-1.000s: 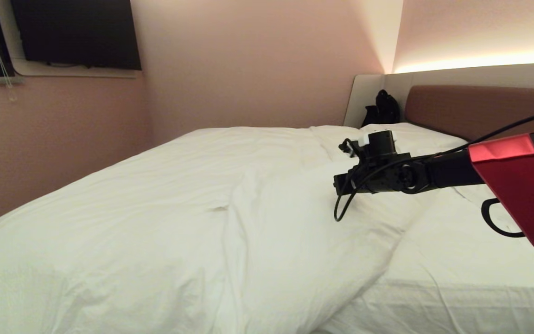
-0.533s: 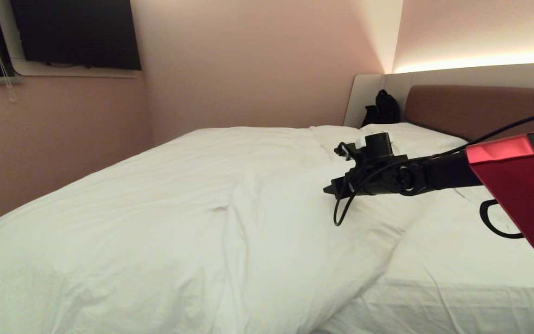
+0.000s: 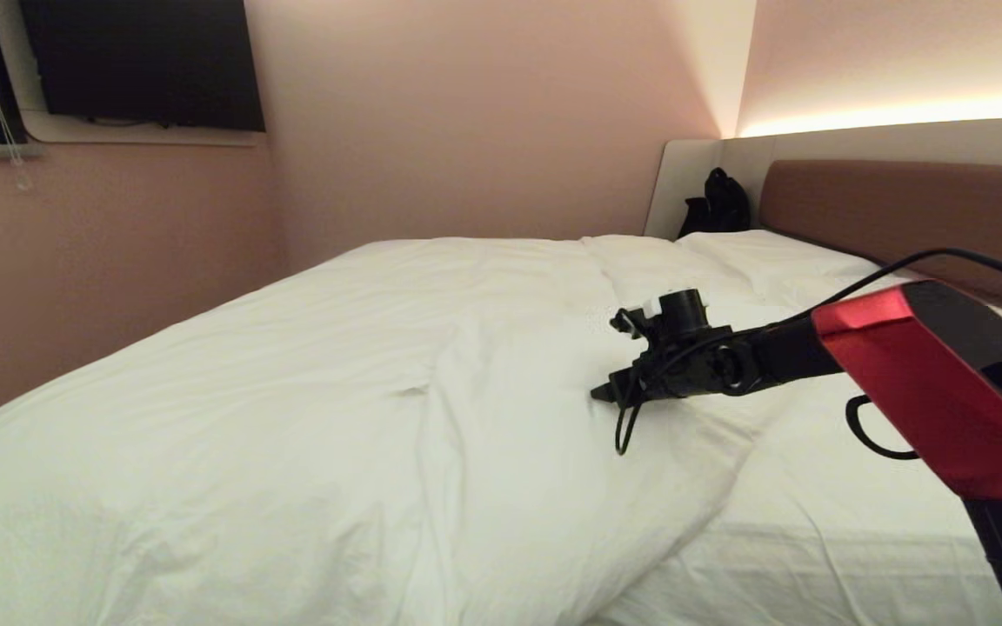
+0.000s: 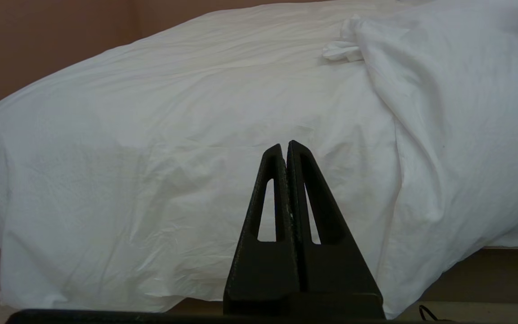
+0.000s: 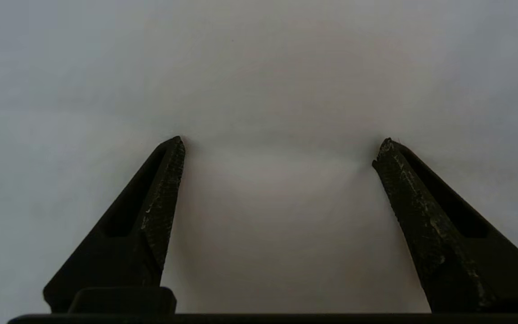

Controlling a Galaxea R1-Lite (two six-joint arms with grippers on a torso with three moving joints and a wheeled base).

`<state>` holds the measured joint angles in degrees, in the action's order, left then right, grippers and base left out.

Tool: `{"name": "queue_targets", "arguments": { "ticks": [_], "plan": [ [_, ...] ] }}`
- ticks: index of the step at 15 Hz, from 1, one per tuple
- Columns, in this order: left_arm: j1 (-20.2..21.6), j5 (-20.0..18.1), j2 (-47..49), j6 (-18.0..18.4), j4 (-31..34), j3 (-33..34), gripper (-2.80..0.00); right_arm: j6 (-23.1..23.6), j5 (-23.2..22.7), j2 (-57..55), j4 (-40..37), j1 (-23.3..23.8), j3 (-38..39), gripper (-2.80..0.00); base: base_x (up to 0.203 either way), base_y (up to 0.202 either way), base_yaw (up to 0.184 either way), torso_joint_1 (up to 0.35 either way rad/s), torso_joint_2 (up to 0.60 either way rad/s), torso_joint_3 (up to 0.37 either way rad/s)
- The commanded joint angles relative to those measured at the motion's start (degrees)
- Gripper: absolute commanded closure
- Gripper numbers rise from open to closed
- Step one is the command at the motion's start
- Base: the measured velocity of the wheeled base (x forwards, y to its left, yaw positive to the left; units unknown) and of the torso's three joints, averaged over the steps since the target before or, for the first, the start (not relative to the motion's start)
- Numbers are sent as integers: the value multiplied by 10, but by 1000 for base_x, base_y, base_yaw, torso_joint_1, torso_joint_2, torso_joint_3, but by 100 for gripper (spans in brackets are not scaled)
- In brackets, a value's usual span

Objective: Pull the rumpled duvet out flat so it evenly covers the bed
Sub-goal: Hold the folded corner of the quilt

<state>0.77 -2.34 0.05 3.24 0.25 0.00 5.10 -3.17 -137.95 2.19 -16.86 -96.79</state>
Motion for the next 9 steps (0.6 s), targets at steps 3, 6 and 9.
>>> {"name": "queue_targets", "arguments": {
  "ticks": [3, 6, 9],
  "plan": [
    [0, 0, 0, 0, 0, 0, 0, 3, 37, -72, 1, -4, -3, -280, 0, 0, 0, 0, 0, 0],
    [0, 0, 0, 0, 0, 0, 0, 3, 44, -87, -8, -9, -13, -280, 0, 0, 0, 0, 0, 0],
    [0, 0, 0, 0, 0, 0, 0, 4, 44, -86, -28, -9, -21, -280, 0, 0, 0, 0, 0, 0]
  ]
}}
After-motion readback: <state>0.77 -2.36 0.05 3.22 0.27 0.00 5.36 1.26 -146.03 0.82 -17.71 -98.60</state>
